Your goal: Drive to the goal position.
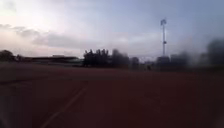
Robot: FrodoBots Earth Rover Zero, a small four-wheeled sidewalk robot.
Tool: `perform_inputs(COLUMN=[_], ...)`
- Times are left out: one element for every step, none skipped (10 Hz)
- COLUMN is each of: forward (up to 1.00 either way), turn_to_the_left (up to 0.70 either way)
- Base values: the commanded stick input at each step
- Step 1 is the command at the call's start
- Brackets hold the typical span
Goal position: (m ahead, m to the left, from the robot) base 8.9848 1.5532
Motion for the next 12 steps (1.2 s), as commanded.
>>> perform_inputs(forward=[0.70, 0.70, 0.70, 0.70, 0.70, 0.70, 0.70, 0.70, 0.70, 0.70, 0.70, 0.70], turn_to_the_left=[0.00, 0.00, 0.00, 0.00, 0.00, 0.00, 0.00, 0.00, 0.00, 0.00, 0.00, 0.00])
